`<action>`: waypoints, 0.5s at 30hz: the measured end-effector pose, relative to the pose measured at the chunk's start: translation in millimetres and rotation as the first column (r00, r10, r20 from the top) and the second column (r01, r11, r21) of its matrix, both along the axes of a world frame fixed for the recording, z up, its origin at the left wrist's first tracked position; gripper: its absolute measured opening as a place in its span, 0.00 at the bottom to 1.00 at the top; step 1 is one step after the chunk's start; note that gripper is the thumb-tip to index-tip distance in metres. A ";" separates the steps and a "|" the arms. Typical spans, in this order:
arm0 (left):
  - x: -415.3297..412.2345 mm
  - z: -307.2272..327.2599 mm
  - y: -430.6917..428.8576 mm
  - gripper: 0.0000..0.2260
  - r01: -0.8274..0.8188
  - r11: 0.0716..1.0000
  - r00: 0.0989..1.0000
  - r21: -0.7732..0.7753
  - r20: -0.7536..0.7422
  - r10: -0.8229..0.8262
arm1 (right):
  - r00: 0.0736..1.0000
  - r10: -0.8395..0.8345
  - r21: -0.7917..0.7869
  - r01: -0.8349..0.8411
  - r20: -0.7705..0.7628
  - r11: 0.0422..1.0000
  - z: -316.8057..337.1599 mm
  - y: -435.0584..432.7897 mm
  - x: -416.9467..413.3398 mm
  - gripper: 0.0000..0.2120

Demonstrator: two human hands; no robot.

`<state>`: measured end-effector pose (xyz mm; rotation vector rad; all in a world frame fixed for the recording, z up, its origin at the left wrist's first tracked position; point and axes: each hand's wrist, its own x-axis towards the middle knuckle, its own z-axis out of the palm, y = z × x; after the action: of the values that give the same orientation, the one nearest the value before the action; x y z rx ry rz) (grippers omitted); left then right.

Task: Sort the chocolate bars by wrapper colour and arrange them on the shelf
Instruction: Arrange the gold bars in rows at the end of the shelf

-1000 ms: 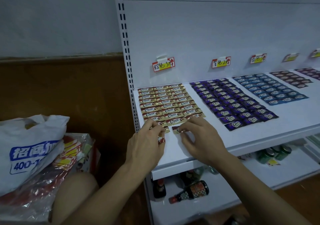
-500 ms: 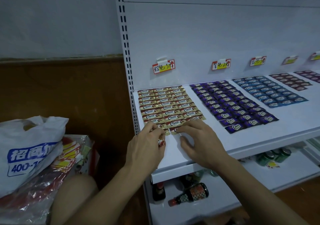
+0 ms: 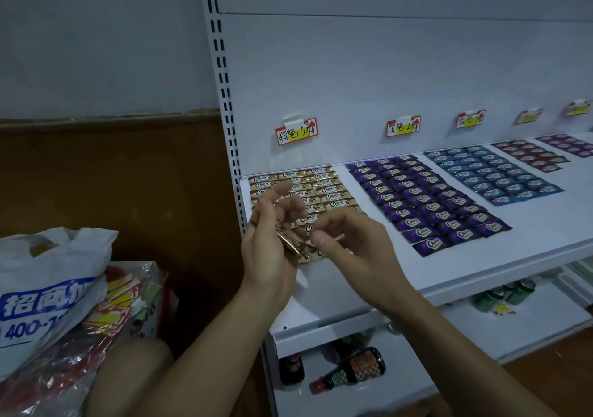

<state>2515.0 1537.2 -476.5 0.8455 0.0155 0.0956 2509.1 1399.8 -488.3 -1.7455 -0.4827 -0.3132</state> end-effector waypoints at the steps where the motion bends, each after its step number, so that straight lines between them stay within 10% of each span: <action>1: 0.4 0.1 -1.7 0.19 0.016 1.000 1.000 -0.009 0.002 -0.016 | 0.999 0.044 0.038 -0.043 -0.027 0.998 3.1 3.3 0.6 0.05; 9: 0.5 -2.3 1.7 0.22 -0.110 0.984 0.994 0.139 -0.005 0.112 | 0.989 0.105 0.014 -0.104 -0.104 0.994 11.1 0.8 8.7 0.13; 15: 3.2 -27.2 10.7 0.15 -0.379 0.607 0.904 0.699 0.420 0.080 | 0.988 -0.139 -0.191 0.150 0.068 0.970 3.0 -37.3 10.6 0.09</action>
<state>2518.1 1547.9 -503.8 1.6939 -0.2756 0.5398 2519.7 1362.5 -485.3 -1.9735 -0.4371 -0.4290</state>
